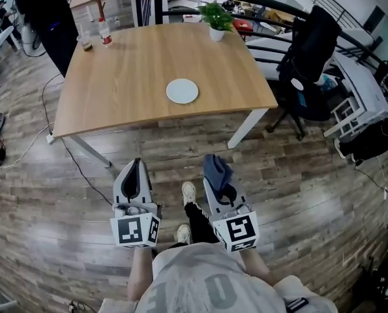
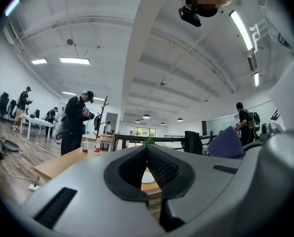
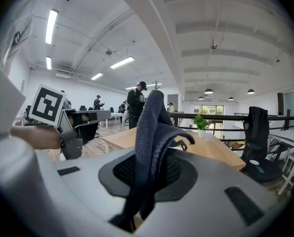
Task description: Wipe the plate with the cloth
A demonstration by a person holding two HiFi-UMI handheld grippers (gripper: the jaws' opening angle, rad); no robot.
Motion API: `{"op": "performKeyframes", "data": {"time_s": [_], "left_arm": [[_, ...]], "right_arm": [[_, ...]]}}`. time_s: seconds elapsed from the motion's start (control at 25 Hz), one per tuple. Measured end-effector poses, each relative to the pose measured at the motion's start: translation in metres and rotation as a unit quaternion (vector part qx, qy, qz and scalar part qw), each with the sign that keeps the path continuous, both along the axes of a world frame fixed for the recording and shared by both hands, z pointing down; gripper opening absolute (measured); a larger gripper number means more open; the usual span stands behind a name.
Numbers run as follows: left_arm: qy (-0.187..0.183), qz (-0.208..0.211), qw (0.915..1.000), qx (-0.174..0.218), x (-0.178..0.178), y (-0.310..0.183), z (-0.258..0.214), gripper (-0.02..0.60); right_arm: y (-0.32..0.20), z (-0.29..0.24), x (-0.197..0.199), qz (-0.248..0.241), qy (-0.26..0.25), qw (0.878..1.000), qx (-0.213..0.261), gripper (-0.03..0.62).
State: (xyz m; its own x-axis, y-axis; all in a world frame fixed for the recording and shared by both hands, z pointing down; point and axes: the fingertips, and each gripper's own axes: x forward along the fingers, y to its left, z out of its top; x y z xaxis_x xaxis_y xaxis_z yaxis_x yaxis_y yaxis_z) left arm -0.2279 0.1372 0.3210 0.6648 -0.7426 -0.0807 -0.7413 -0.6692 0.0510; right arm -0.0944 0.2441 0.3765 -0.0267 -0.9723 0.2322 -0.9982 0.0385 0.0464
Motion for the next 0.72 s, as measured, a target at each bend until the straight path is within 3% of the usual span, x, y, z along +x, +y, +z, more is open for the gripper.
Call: {"op": "performKeyframes", "data": {"time_s": [0.24,0.52,0.72], "left_arm": [[-0.01,-0.024,0.9997,0.004,0.029,-0.054,0.005,0.006],[-0.031,-0.047,0.9968,0.058,0.087,-0.133,-0.036,0.006],[-0.056,-0.054,0.9966,0.029,0.125,-0.152,-0.025,0.006]], "right_arm": [[-0.066,0.018,0.031,-0.028,-0.015,0.999,0.0,0.057],[-0.141,0.0,0.095,-0.048,-0.029,0.998,0.029,0.057],[-0.163,0.009,0.151,-0.031,-0.111,0.993,0.015,0.057]]}}
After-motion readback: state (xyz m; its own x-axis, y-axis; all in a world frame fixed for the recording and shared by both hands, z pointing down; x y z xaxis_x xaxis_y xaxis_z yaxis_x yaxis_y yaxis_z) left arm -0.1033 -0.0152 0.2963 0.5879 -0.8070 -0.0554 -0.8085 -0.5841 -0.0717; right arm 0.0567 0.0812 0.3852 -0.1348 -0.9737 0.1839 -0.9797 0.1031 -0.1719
